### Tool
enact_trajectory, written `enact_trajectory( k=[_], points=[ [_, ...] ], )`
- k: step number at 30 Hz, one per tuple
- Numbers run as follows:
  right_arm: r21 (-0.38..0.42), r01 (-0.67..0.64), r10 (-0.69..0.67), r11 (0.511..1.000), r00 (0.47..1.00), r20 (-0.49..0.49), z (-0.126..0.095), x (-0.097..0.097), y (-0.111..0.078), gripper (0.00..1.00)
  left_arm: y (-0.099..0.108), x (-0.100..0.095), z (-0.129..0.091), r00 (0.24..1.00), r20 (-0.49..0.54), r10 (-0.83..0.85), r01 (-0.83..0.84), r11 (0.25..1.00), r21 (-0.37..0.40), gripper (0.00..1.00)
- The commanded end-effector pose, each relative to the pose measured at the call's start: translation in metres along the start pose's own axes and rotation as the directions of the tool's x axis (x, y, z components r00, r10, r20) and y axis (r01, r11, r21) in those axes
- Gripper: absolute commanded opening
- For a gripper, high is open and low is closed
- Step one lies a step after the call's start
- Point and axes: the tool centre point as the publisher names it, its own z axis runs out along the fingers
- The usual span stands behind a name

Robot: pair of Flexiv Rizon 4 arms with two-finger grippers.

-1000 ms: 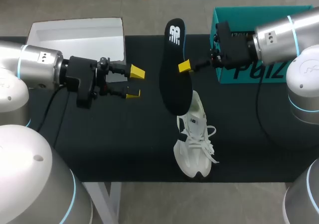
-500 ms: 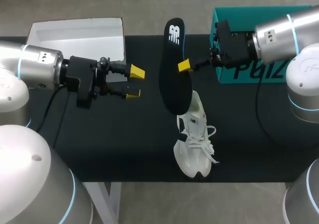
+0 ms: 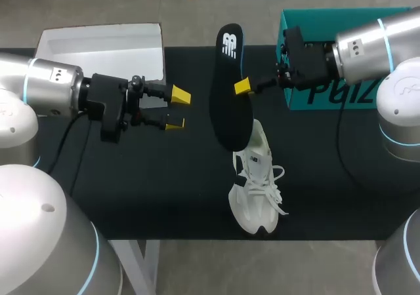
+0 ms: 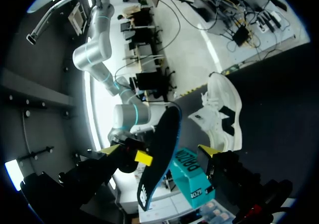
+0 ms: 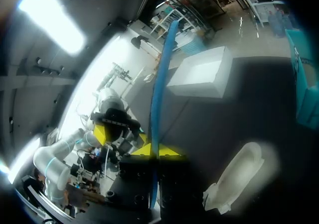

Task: Take the shoe out of the shoebox, open the shoe tongue, remove and reinsert the insole, then place the shoe into the shoebox

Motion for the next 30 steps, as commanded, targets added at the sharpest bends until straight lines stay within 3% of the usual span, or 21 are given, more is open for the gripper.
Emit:
enact_trajectory(
  k=[1,4,6,7,10,14,22,30],
  points=[
    [0.000,-0.001,0.001,1.000,1.000,0.001,0.001,0.000,0.000,0.00,0.010,-0.007,-0.026,0.997,-0.077,-0.030,0.036,0.997,0.073,1.00],
    [0.000,-0.001,0.001,1.000,1.000,0.001,0.001,0.000,0.000,0.00,0.013,-0.011,-0.039,0.984,-0.129,-0.124,0.135,0.987,0.083,1.00],
    [0.000,-0.001,0.001,1.000,1.000,0.001,0.001,0.000,0.000,0.00,0.012,-0.012,-0.045,0.960,-0.172,-0.223,0.229,0.973,0.017,1.00],
    [0.000,-0.001,0.001,1.000,1.000,0.001,0.001,0.000,0.000,0.00,0.008,-0.013,-0.048,0.954,-0.154,-0.258,0.263,0.965,0.008,1.00],
    [0.000,-0.001,0.001,1.000,1.000,0.001,0.001,0.000,0.000,0.00,-0.004,-0.010,-0.049,0.888,-0.260,-0.378,0.387,0.922,-0.018,1.00],
    [0.000,-0.001,0.001,1.000,1.000,0.001,0.001,0.000,0.000,0.00,-0.018,-0.003,-0.049,0.827,-0.319,-0.463,0.486,0.874,-0.006,1.00],
    [0.000,-0.001,0.001,1.000,1.000,0.001,0.001,0.000,0.000,0.00,-0.037,0.012,-0.056,0.725,-0.345,-0.596,0.638,0.770,0.008,1.00],
    [0.000,-0.001,0.001,1.000,1.000,0.001,0.001,0.000,0.000,0.00,-0.055,0.035,-0.079,0.591,-0.371,-0.716,0.744,0.662,-0.094,1.00]
  ],
)
